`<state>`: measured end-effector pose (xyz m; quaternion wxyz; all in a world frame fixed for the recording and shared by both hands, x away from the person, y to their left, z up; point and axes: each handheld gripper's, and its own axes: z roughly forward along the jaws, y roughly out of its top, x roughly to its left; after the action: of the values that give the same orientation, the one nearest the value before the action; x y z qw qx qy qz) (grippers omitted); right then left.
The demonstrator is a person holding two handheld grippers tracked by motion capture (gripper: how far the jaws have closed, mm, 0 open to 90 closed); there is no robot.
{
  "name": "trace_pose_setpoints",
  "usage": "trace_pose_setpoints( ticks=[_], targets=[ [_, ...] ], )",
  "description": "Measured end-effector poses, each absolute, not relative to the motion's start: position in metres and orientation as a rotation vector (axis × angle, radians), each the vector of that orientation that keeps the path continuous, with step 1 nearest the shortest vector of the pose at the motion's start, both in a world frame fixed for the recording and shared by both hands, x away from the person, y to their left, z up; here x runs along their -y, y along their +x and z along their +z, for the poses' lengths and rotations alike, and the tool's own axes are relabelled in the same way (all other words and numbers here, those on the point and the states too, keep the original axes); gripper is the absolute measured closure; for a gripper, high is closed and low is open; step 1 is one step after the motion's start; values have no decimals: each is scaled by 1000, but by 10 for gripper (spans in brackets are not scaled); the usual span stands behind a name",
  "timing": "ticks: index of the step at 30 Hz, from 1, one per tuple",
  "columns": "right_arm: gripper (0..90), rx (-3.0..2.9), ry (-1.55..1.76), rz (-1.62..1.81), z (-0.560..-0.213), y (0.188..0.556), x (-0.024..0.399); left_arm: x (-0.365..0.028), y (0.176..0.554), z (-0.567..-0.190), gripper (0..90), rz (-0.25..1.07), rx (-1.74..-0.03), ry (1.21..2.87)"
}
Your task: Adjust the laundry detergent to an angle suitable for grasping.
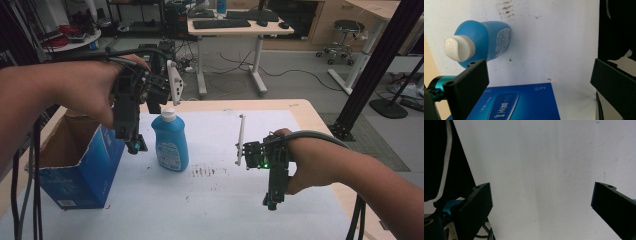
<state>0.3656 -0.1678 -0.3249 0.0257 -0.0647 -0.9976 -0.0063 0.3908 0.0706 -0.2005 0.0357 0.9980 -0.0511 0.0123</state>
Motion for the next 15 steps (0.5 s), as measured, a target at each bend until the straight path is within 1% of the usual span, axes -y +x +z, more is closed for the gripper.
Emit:
trace_pose_setpoints(
  ticks=[4, 5, 15],
  targets=[
    [26, 3081, -186, -36, -324, 366, 169, -70, 389, -199, 17, 46, 167, 3063],
    [27, 3084, -200, -25, -325, 366, 169, -68, 389, -200, 17, 67, 187, 3053],
    [27, 3088, -200, -47, -320, 366, 167, -68, 389, -199, 17, 57, 212, 3053]
  ],
)
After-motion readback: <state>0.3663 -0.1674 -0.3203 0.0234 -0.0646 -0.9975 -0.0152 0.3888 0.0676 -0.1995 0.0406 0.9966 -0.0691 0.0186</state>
